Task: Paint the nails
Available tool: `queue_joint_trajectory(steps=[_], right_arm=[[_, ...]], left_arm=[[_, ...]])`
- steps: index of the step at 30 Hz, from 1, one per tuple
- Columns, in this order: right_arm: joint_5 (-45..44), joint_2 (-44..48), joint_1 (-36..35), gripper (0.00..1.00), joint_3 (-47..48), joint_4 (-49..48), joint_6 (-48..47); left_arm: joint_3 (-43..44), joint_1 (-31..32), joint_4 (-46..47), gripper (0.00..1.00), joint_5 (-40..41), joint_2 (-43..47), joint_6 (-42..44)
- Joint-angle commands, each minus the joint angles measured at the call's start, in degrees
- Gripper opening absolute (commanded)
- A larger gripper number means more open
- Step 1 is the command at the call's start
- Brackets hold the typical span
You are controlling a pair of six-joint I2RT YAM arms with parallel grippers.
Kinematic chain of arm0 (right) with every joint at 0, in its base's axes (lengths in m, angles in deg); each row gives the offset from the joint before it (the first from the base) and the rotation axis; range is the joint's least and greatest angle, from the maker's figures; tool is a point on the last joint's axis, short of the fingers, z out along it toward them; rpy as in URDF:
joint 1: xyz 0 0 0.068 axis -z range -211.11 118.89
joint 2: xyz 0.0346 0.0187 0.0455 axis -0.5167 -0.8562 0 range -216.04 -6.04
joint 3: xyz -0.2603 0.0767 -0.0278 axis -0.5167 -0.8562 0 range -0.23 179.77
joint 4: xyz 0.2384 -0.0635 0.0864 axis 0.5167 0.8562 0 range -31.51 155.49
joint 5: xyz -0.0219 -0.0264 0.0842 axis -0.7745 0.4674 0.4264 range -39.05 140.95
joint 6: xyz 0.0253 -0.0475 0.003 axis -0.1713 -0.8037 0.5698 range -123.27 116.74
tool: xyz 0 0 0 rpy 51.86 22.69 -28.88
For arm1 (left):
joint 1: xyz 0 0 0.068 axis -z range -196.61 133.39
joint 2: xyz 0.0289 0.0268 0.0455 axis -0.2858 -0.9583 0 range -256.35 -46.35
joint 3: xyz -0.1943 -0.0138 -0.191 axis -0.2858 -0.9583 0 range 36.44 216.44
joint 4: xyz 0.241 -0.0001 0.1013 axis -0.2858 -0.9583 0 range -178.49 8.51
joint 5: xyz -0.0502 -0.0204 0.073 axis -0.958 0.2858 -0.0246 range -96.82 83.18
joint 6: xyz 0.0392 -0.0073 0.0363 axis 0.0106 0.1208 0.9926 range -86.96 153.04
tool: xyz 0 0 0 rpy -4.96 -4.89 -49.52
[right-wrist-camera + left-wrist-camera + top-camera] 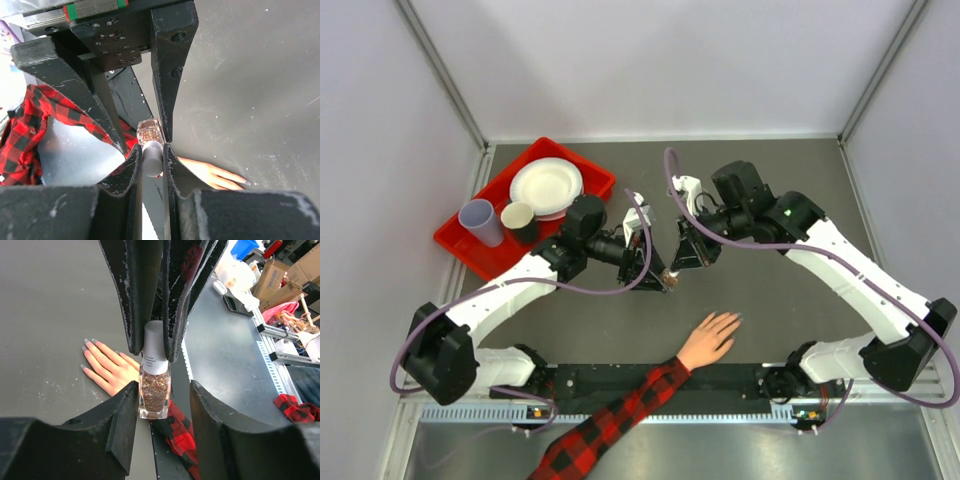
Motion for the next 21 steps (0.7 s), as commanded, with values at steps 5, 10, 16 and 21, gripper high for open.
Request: queue_joint_trajectory(steps=[5, 10, 16, 21], right_arm=[[-0.45, -0.78, -0.76, 0.00, 3.65, -1.14, -1.77], [-0.63, -0.70, -0.85, 0.00, 3.92, -1.58, -1.15], [-0.63, -0.87, -1.47, 0.00, 3.92, -1.76, -0.80], [-0.72, -1.40, -1.91, 0.00, 4.10, -1.93, -0.62]], left_arm=[[1.15, 0.86, -0.56, 0.42, -1.25, -0.81, 3.14], [1.42, 0.95, -1.53, 0.32, 2.35, -0.29, 4.20], [1.33, 0.95, -1.27, 0.38, 2.79, 0.42, 4.20], [1.42, 0.95, -1.44, 0.43, 1.92, 0.16, 3.93]])
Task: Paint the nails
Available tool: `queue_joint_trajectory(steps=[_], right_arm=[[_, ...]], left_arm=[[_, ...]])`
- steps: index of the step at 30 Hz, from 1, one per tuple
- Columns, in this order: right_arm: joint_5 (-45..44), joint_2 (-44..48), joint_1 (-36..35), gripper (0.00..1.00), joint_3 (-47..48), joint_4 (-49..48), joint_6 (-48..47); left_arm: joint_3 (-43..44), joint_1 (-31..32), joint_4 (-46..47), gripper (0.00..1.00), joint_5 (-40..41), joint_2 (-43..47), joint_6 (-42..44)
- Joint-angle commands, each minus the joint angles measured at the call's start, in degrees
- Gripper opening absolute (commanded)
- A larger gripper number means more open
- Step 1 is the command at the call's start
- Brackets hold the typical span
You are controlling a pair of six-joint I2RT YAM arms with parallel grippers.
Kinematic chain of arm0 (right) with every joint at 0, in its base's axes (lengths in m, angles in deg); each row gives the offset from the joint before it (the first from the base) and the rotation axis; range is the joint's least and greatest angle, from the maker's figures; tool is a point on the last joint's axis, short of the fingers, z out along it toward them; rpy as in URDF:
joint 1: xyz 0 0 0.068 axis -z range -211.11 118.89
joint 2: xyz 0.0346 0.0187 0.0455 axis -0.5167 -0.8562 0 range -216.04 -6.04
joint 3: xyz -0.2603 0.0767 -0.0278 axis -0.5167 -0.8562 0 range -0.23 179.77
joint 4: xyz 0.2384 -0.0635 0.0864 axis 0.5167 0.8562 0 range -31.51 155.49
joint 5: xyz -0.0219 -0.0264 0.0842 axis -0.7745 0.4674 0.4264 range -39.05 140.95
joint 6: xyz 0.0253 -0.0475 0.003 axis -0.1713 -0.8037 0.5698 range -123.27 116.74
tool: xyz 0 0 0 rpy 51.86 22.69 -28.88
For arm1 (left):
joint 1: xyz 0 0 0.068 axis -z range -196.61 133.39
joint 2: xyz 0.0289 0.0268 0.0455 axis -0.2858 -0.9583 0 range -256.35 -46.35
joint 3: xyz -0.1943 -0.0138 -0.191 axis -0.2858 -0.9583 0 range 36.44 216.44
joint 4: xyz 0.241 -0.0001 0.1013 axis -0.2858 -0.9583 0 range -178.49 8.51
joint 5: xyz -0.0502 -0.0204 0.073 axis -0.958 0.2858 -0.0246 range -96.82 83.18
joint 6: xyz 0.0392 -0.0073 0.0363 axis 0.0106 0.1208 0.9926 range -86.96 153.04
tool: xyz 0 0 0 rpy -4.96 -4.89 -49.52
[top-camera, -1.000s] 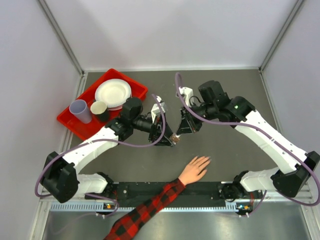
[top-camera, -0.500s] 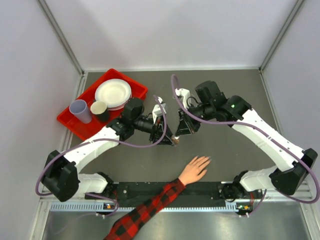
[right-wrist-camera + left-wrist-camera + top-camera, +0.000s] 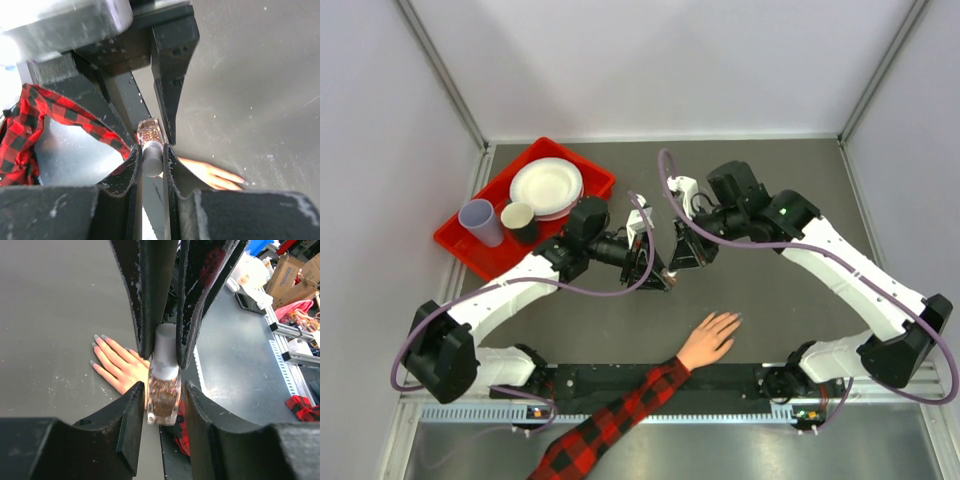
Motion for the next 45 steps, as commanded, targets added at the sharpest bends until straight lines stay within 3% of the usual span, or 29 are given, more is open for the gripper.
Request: queue_joint_trajectory(steps=[1, 6, 9, 12, 13, 14, 15, 18, 21, 25, 27, 29, 36, 45], right_arm=[[0.20, -0.57, -1.34, 0.00, 3.59, -2.48, -0.28], [0.03, -1.01, -1.69, 0.00, 4.03, -2.30, -0.28], [-0.24, -1.27, -1.87, 0.00, 4.21, -2.21, -0.10], [-2.08, -1.10, -2.13, 0.00, 4.47, -2.04, 1.47], [-5.13, -0.84, -2.13, 0.07, 4.47, -2.13, 2.53], [-7.42, -0.40, -2.22, 0.33, 4.39, -2.21, 3.84], [-10.14, -0.05, -2.13, 0.42, 4.30, -1.87, 7.60], [-21.48, 1.97, -2.13, 0.58, 4.03, -1.69, 18.47], [-25.99, 4.60, -2.39, 0.59, 1.50, -5.88, 30.17], [-39.64, 3.65, -6.52, 0.60, 5.43, -5.21, 34.88], [-43.20, 2.42, -8.10, 0.55, 8.50, -3.97, 36.28], [-43.13, 0.58, -9.42, 0.50, 9.57, -4.85, 36.55], [-49.97, -6.72, -14.95, 0.48, 15.80, -3.71, 35.06], [-51.48, -11.29, -16.46, 0.39, 18.18, -4.77, 31.72]], left_arm=[[1.37, 0.34, 0.28, 0.42, -1.21, 0.75, 0.90], [1.46, 0.25, 0.28, 0.40, -1.30, 0.92, 1.07], [1.73, 0.25, -0.50, 0.33, -0.86, 0.83, 1.60], [2.34, 0.25, -1.39, 0.09, 3.69, 1.71, 3.44], [2.34, 0.25, -3.13, 0.01, 7.63, 2.67, 3.62], [2.43, 0.34, -3.23, 0.00, 10.45, 3.29, 3.62], [1.91, 0.42, -2.88, 0.00, 13.18, 3.99, 3.45], [0.07, 2.35, 0.26, 0.00, 28.72, 8.29, 3.36], [-5.11, 4.20, 8.08, 0.00, 43.31, 12.95, 1.87], [-10.31, 5.69, 14.52, 0.00, 52.21, 16.56, 0.37], [-11.02, 6.66, 16.10, 0.00, 55.90, 17.44, 0.37], [-11.89, 7.36, 17.15, 0.00, 57.40, 17.88, 0.19], [-12.51, 8.95, 19.35, 0.00, 60.49, 18.41, -1.13], [-13.13, 10.01, 19.45, 0.00, 60.58, 19.11, -1.65]])
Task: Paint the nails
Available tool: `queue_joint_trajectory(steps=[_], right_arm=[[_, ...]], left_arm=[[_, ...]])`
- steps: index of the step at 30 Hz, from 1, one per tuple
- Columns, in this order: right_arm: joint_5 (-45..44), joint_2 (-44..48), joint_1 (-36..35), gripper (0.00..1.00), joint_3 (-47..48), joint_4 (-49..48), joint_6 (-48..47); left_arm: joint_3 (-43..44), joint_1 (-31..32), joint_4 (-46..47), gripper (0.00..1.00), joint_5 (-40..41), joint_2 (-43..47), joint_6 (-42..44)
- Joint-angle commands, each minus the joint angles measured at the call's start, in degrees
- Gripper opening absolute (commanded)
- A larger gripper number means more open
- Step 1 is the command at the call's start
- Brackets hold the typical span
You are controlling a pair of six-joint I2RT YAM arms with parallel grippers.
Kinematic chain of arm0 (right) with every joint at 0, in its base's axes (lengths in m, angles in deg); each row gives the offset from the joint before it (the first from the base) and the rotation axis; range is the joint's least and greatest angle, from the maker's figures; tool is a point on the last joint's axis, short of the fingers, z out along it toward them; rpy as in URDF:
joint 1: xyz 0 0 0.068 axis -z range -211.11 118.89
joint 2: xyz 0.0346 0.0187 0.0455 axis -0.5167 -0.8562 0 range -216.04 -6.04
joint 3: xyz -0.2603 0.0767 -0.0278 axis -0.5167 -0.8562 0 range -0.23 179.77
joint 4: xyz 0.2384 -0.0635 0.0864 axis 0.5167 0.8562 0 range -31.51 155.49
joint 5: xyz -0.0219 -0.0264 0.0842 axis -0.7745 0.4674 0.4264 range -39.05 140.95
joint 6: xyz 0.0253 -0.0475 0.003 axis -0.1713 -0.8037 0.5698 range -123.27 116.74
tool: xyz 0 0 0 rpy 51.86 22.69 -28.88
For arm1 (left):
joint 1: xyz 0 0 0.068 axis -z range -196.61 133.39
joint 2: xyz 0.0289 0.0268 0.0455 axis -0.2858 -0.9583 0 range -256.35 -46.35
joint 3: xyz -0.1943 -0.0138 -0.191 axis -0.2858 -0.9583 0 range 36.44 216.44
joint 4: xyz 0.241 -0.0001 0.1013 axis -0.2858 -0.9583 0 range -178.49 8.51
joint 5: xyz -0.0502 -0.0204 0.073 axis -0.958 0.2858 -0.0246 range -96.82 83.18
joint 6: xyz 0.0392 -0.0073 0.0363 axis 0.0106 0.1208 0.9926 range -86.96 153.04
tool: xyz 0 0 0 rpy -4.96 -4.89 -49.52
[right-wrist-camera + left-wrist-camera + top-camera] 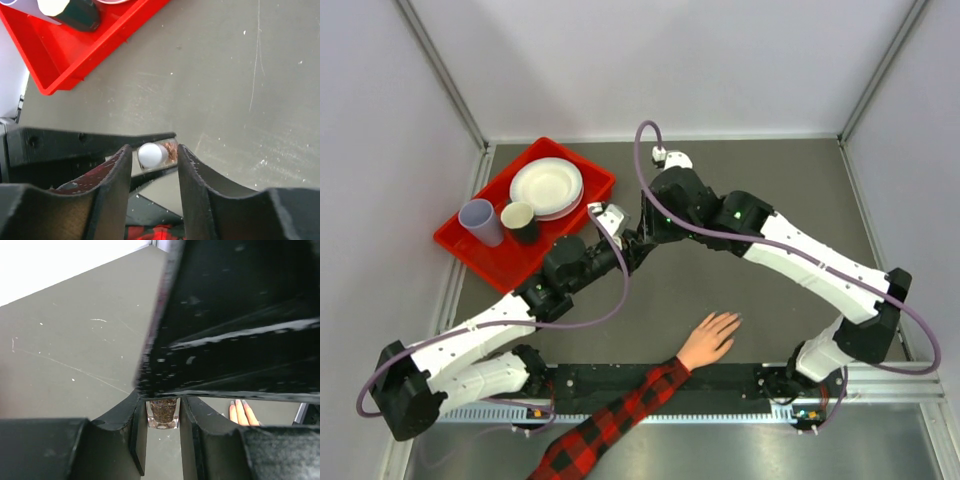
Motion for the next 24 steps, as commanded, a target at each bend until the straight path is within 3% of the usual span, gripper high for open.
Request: queue_joint_trajectory(steps=[1, 6, 11, 14, 19, 24], right_arm=[[-2.58, -0.97, -1.18, 0.36, 4.65, -1.18, -2.33], [-3.81, -1.77, -1.18, 0.27, 5.36, -0.21, -3.48], [-2.42, -1.51, -1.18, 0.00, 5.36, 0.67, -6.02], [2.22, -0.11, -1.18, 0.00, 3.96, -0.03, -10.06], [16.55, 6.04, -1.18, 0.00, -3.76, -7.04, -23.40], [43.08, 14.56, -1.18, 0.00, -10.80, -14.52, -35.36]], left_arm=[[0.12, 0.39, 3.75, 0.00, 0.77, 1.87, -0.80], [0.21, 0.39, 2.69, 0.00, 0.69, 2.40, -0.80], [1.00, 0.39, 1.20, 0.00, 0.16, 2.75, -2.03], [1.00, 0.30, 1.20, 0.00, -2.99, 3.97, -4.40], [3.98, 0.21, -1.61, 0.00, -25.91, 4.95, -4.75], [8.11, 0.04, -3.29, 0.00, -43.49, 4.33, -7.64]])
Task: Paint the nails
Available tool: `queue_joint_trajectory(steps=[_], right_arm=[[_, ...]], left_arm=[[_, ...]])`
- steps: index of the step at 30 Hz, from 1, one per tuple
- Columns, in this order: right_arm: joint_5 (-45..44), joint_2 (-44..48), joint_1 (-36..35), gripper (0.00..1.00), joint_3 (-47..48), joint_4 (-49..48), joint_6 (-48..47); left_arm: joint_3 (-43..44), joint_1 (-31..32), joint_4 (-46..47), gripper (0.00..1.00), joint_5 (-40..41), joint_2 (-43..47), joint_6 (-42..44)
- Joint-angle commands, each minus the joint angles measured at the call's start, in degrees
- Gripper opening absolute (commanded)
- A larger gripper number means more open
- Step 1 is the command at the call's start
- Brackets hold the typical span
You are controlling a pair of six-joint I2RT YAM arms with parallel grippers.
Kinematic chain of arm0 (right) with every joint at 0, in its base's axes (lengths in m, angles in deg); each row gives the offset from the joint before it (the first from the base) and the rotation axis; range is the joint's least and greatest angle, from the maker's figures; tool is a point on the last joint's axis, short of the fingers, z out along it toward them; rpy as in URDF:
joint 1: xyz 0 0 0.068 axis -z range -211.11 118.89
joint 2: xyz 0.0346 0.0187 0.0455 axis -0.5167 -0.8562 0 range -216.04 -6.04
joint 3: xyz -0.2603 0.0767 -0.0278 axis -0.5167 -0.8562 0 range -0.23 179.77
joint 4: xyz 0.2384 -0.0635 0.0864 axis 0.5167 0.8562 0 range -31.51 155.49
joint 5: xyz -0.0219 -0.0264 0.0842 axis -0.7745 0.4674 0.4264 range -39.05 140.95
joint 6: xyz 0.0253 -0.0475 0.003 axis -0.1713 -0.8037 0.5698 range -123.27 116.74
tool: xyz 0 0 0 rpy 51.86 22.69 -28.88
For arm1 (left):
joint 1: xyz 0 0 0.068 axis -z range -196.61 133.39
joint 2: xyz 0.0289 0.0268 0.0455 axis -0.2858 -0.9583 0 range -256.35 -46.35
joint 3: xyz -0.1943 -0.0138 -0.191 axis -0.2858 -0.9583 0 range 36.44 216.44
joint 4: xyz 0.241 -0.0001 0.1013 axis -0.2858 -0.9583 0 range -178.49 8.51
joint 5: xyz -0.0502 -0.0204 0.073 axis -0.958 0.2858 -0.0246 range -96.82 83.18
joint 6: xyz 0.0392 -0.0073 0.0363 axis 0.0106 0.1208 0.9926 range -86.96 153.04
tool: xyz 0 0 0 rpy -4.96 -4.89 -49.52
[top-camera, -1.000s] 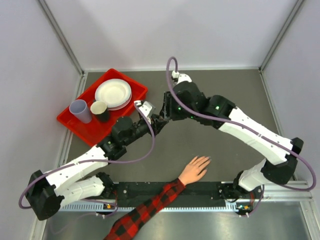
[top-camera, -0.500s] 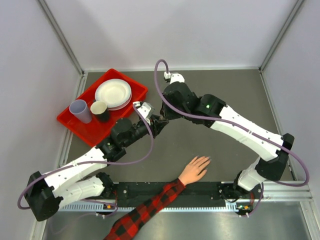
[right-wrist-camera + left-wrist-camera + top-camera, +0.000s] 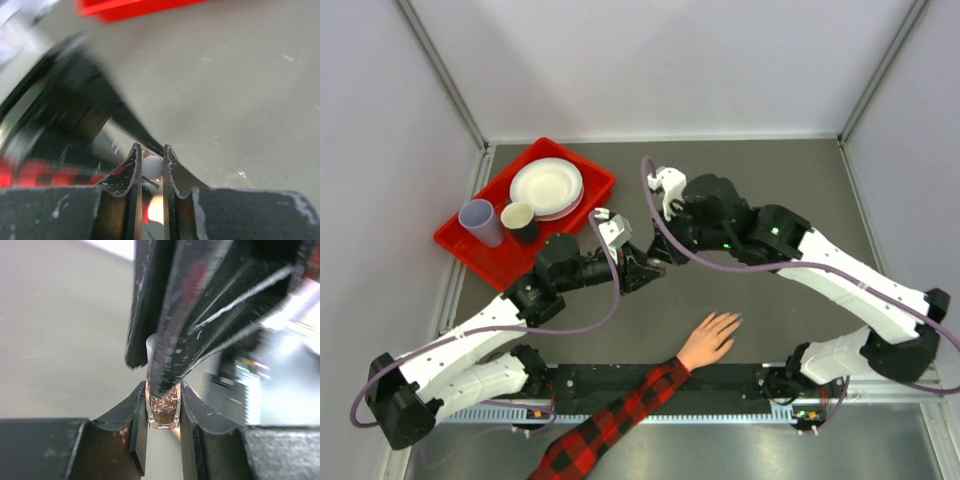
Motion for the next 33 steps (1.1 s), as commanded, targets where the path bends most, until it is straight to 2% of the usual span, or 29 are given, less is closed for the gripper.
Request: queue_joint_trajectory(steps=[1, 2, 4, 5, 8, 10, 12, 14, 15, 16, 17, 18, 19, 20, 22, 25, 33], right_arm=[[29.99, 7.23, -0.94, 0.00, -6.49, -13.26, -14.29], [37.51, 8.55, -0.94, 0.00, -7.13, -14.76, -15.00], [41.78, 8.21, -0.24, 0.00, -6.36, -13.73, -17.81], [46.59, 7.60, 0.20, 0.00, -5.30, -12.15, -18.69], [49.19, 6.10, 0.73, 0.00, -3.97, -8.53, -20.89], [48.05, 7.06, 1.17, 0.00, -5.37, -10.55, -19.84], [43.32, 7.68, 1.35, 0.00, -5.56, -11.87, -17.83], [35.15, 8.29, 1.35, 0.03, -5.03, -12.14, -16.15], [31.73, 8.30, 1.35, 0.29, -4.68, -12.05, -13.54], [27.43, 8.38, 1.35, 0.40, -3.98, -11.87, -12.12], [18.95, 8.30, 1.35, 0.45, -3.71, -11.61, -10.62], [15.04, 8.21, 1.35, 0.53, -3.19, -10.82, -8.17], [11.17, 7.86, 1.35, 0.55, -1.18, -9.77, -6.15], [3.30, 6.73, 1.35, 0.61, -0.12, -7.15, -4.13], [-5.34, 5.14, 1.35, 0.62, 3.39, -4.50, 2.64], [-11.25, 1.45, 1.17, 0.62, 8.83, 1.65, 10.20], [-19.54, -6.98, -3.57, 0.46, 16.85, 7.19, 15.05]], left_arm=[[6.69, 0.67, 5.21, 0.00, -28.93, 0.33, -4.33], [6.96, 0.67, 6.18, 0.00, -31.69, -0.54, -5.56], [8.10, 0.67, 10.03, 0.00, -38.80, -1.60, -10.39], [8.45, 0.67, 11.19, 0.00, -40.49, -1.87, -11.80], [9.33, 0.67, 11.82, 0.00, -42.36, -1.70, -14.54], [10.56, 0.58, 8.41, 0.00, -40.52, -0.56, -10.86], [12.14, 0.58, -1.59, 0.00, -33.07, 0.24, -3.25], [13.11, 0.58, -5.48, 0.00, -26.83, 1.55, 0.65], [13.11, 0.50, -8.46, 0.00, -18.01, 2.17, 3.63], [12.68, 0.49, -8.75, 0.00, -14.88, 3.22, 4.88], [11.89, 0.49, -9.10, 0.00, -10.67, 3.75, 6.28], [11.54, 0.49, -9.19, 0.00, -2.88, 4.02, 7.86], [11.27, 0.49, -10.84, 0.00, 0.67, 4.11, 8.75], [11.27, 0.49, -11.47, 0.00, 4.02, 3.93, 10.50], [11.62, 0.49, -13.74, 0.00, 12.17, 2.89, 11.21], [11.36, 0.58, -14.03, 0.00, 18.00, 2.35, 13.68], [9.77, 0.58, -10.07, 0.00, 22.07, 2.35, 10.71]])
